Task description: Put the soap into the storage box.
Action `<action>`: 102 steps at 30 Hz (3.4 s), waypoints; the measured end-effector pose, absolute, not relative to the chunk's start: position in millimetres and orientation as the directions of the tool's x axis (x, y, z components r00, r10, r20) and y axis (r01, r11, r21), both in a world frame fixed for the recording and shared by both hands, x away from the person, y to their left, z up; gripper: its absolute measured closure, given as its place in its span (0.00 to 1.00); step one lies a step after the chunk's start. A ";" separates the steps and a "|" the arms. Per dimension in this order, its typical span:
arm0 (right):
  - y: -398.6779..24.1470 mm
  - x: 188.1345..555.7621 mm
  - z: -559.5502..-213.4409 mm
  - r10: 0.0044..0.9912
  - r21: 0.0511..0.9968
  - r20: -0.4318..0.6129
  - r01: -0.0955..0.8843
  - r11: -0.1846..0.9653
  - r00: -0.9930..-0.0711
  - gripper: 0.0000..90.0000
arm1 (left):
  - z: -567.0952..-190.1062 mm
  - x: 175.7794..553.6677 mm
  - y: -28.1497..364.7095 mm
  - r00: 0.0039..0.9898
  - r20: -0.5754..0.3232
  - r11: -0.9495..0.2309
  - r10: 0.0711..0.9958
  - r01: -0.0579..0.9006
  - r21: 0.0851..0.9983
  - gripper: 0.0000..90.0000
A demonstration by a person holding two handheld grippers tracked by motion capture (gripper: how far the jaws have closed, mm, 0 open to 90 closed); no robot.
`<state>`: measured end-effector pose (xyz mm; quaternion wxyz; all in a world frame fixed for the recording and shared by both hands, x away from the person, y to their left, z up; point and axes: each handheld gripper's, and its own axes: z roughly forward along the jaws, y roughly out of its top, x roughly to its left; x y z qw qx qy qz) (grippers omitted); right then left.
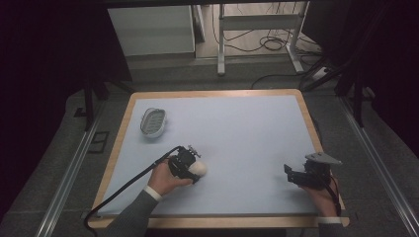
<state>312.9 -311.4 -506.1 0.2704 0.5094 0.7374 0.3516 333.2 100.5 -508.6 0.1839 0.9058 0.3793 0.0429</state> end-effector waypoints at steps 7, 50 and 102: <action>-311.8 313.0 -506.5 0.943 0.793 -0.039 0.564 0.231 -0.332 0.09 | -508.0 333.7 101.6 0.713 -0.063 -0.649 0.698 0.667 0.367 0.55; -314.7 314.0 -508.2 0.949 0.791 -0.035 0.571 0.218 -0.314 0.09 | -470.9 356.2 144.5 0.681 -0.101 -0.591 0.725 0.691 0.415 0.55; -319.2 315.2 -510.9 0.954 0.785 -0.034 0.584 0.209 -0.296 0.09 | -445.0 381.0 172.7 0.630 -0.081 -0.539 0.773 0.718 0.441 0.55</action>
